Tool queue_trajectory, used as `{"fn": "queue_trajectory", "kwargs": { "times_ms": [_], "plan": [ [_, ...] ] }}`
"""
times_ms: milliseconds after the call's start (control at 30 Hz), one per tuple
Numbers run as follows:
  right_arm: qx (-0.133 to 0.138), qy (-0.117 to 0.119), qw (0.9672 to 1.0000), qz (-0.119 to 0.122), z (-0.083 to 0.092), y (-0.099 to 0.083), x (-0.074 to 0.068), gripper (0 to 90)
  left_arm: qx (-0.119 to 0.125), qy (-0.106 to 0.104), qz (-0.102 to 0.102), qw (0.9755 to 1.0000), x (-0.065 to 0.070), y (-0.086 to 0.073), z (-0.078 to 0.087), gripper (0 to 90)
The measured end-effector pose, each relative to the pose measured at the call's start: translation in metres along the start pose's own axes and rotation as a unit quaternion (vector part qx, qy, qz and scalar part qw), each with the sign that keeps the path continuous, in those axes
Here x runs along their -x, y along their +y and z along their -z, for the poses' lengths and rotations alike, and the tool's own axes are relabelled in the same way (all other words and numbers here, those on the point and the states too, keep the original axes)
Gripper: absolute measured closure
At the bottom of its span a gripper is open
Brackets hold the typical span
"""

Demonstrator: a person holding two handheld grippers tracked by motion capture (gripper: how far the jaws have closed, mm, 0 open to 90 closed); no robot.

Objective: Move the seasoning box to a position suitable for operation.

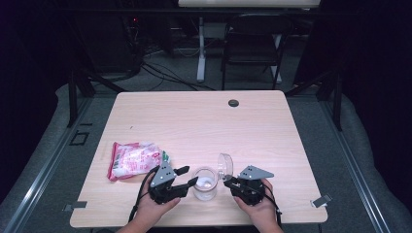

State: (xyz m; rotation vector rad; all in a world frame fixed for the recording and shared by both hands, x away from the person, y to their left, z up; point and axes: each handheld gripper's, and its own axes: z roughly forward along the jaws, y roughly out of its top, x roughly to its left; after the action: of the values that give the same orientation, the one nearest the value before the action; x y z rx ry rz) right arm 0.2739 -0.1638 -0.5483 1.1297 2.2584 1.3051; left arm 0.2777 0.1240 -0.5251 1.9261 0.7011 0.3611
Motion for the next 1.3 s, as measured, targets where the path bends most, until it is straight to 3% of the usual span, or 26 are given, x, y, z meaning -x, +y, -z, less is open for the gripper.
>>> {"fn": "queue_trajectory", "kwargs": {
  "times_ms": [267, 500, 767, 867, 1033, 1167, 1300],
  "plan": [
    [0.005, -0.008, 0.9999, -0.013, -0.006, 0.007, 0.012, 82.3, 0.004, 0.028, 0.016, 0.9995, -0.011, -0.006, 0.014, 49.6],
    [0.001, 0.006, 0.9997, -0.023, -0.018, 0.019, 0.03, 82.5, 0.004, 0.064, 0.032, 0.9974, -0.021, -0.016, 0.034, 49.4],
    [-0.007, 0.013, 0.9997, -0.017, -0.035, 0.034, 0.04, 82.2, 0.002, 0.116, 0.053, 0.9918, -0.035, -0.029, 0.06, 48.5],
    [-0.01, 0.021, 0.9995, -0.019, -0.04, 0.037, 0.042, 79.9, -0.003, 0.141, 0.058, 0.9883, -0.043, -0.034, 0.07, 48.2],
    [-0.019, 0.01, 0.9997, -0.008, -0.044, 0.039, 0.043, 71.3, 0.01, 0.171, 0.075, 0.9824, -0.054, -0.038, 0.086, 47.8],
    [-0.026, -0.002, 0.9997, 0.001, -0.041, 0.039, 0.04, 60.1, 0.007, 0.18, 0.072, 0.981, -0.067, -0.041, 0.092, 46.2],
    [-0.028, -0.015, 0.9995, 0.004, -0.036, 0.037, 0.038, 56.9, 0.009, 0.187, 0.072, 0.9796, -0.076, -0.042, 0.095, 45.2]
  ]
}}
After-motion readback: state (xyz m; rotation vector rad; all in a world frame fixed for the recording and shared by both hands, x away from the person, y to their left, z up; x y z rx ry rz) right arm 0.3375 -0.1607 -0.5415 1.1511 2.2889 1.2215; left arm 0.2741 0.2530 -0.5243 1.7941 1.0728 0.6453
